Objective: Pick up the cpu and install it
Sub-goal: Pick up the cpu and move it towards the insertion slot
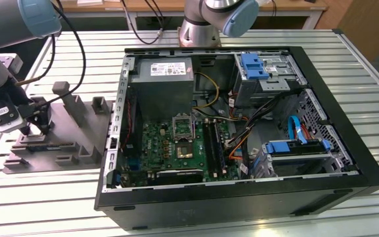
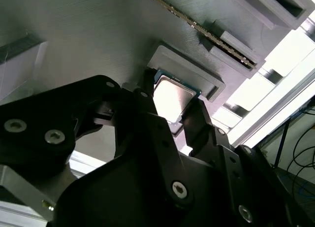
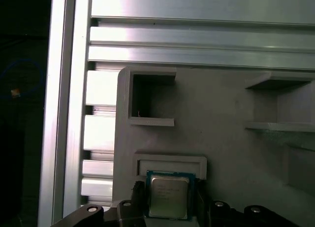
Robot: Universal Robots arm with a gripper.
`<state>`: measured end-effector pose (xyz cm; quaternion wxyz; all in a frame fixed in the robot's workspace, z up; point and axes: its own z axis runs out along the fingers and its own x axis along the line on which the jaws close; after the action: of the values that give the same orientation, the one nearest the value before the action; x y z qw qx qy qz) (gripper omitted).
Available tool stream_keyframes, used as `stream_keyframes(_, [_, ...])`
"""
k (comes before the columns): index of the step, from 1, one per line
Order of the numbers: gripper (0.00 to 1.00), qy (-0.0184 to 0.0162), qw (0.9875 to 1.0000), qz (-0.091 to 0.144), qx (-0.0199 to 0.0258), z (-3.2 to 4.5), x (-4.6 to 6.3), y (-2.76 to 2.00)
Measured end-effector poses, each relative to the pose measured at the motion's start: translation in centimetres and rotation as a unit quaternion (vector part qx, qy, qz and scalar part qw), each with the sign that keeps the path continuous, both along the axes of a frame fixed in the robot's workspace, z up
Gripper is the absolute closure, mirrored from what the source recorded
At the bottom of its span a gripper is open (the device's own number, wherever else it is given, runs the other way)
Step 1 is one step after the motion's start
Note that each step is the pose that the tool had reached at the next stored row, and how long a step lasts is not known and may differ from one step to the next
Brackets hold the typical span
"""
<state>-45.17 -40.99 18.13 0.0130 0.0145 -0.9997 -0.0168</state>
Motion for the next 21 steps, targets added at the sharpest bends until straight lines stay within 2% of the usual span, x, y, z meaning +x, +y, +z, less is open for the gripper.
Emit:
stream_keyframes(1, [0.49, 0.0, 1.0, 0.0, 0.0, 0.0, 0.0, 0.0])
stream_keyframes(2, [0.53, 0.0, 1.0, 0.0, 0.0, 0.0, 0.0, 0.0])
stream_keyframes(21, [0.53, 0.0001, 1.0, 0.0, 0.0, 0.63, 0.0, 0.0])
